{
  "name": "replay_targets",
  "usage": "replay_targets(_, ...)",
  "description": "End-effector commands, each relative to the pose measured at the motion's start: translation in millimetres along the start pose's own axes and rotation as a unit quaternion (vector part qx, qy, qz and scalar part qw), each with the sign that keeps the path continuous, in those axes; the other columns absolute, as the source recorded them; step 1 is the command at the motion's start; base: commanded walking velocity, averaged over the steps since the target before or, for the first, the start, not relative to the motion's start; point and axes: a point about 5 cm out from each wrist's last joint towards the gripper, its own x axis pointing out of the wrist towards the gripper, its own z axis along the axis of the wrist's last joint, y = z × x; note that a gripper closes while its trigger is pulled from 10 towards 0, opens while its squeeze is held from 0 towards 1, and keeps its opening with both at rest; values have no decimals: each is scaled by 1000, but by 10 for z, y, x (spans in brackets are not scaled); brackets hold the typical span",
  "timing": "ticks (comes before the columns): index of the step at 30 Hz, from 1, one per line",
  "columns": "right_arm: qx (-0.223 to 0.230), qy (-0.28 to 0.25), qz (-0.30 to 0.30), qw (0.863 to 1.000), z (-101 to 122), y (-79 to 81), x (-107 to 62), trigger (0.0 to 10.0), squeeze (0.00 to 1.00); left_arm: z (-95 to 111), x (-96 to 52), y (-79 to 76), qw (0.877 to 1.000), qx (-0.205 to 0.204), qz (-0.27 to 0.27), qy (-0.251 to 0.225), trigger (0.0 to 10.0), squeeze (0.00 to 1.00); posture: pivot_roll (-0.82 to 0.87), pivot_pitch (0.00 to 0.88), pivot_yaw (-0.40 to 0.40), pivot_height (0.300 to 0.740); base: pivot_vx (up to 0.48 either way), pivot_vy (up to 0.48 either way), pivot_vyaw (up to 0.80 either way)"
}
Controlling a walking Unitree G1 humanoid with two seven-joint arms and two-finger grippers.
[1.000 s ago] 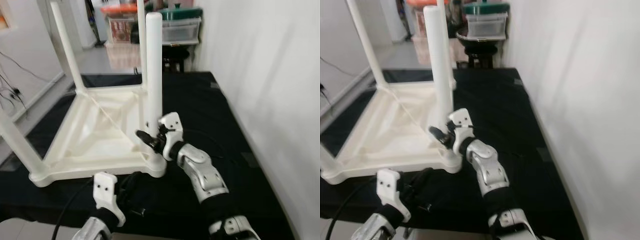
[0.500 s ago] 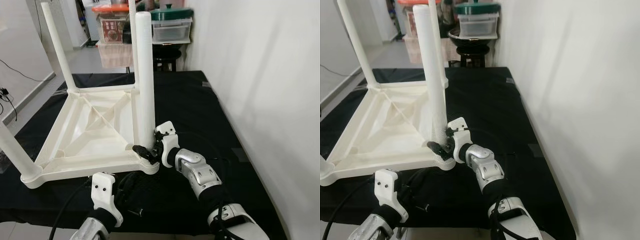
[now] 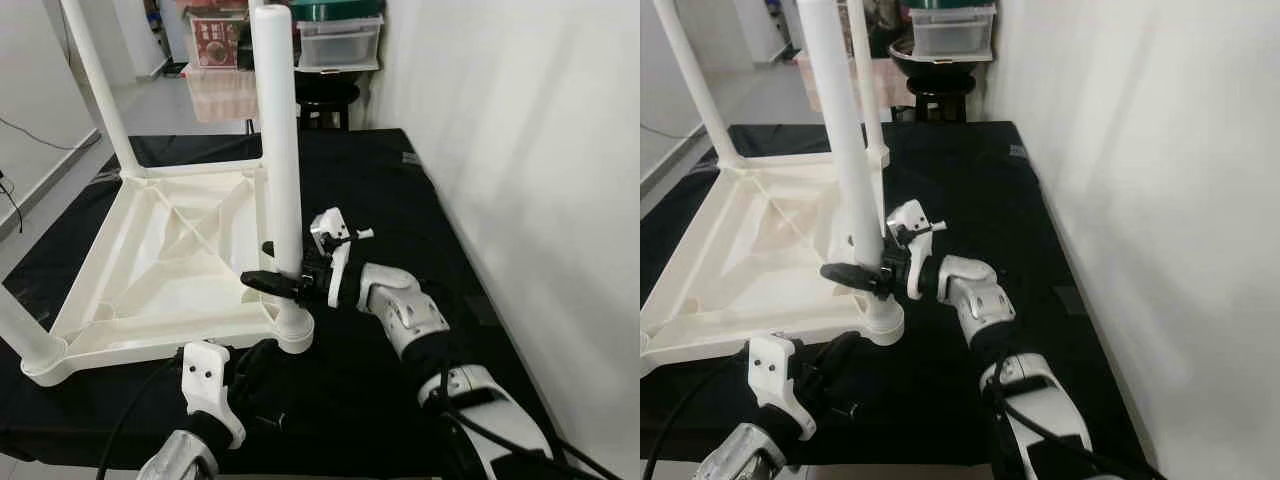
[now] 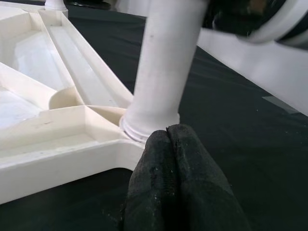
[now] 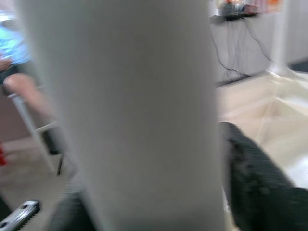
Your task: Building children table
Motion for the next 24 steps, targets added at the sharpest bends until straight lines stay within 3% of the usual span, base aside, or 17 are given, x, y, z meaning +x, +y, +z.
replay_targets(1, -5, 1, 20, 1000, -1, 48, 88, 0, 0, -31, -16, 23, 1000, 9, 5, 9, 10000, 0, 39, 0, -6, 740, 0, 0, 0)
replay_targets(12, -9, 16, 8, 1000, -67, -30, -95, 0, 0, -34, -21, -1, 1000, 10, 6, 8, 10000, 0, 32, 0, -16, 740, 0, 0, 0)
replay_targets(13, -2, 33, -62, 998, -185, -47, -133, 0, 0, -31, -31, -3, 1000, 9, 6, 7, 10000, 0, 28, 0, -30, 740, 0, 0, 0)
replay_targets(14, -2, 33, -62, 998, -185, -47, -133, 0, 0, -31, -31, -3, 1000, 9, 6, 7, 10000, 0, 28, 0, -30, 740, 0, 0, 0)
replay_targets(15, 17, 58, -172, 983, -450, 150, -92, 0, 0, -21, -40, -4, 1000, 5, 6, 6, 10000, 0, 7, 0, -26, 740, 0, 0, 0)
replay_targets(16, 17, 58, -172, 983, -450, 150, -92, 0, 0, -21, -40, -4, 1000, 5, 6, 6, 10000, 0, 7, 0, -26, 740, 0, 0, 0)
replay_targets(18, -85, 76, -260, 959, -522, 395, -52, 0, 0, -38, -39, 14, 1000, -2, 5, 8, 10000, 0, -25, 0, -3, 740, 0, 0, 0)
replay_targets(19, -85, 76, -260, 959, -522, 395, -52, 0, 0, -38, -39, 14, 1000, -2, 5, 8, 10000, 0, -25, 0, -3, 740, 0, 0, 0)
replay_targets(21, -44, 74, -287, 954, -522, 239, -58, 0, 0, -33, -20, 12, 1000, 1, 0, 9, 10000, 0, 10, 0, -33, 740, 0, 0, 0)
replay_targets(24, -6, 79, -289, 954, -572, 180, -44, 0, 0, -23, -8, 10, 1000, 4, 0, 6, 10000, 0, 0, 0, -27, 740, 0, 0, 0)
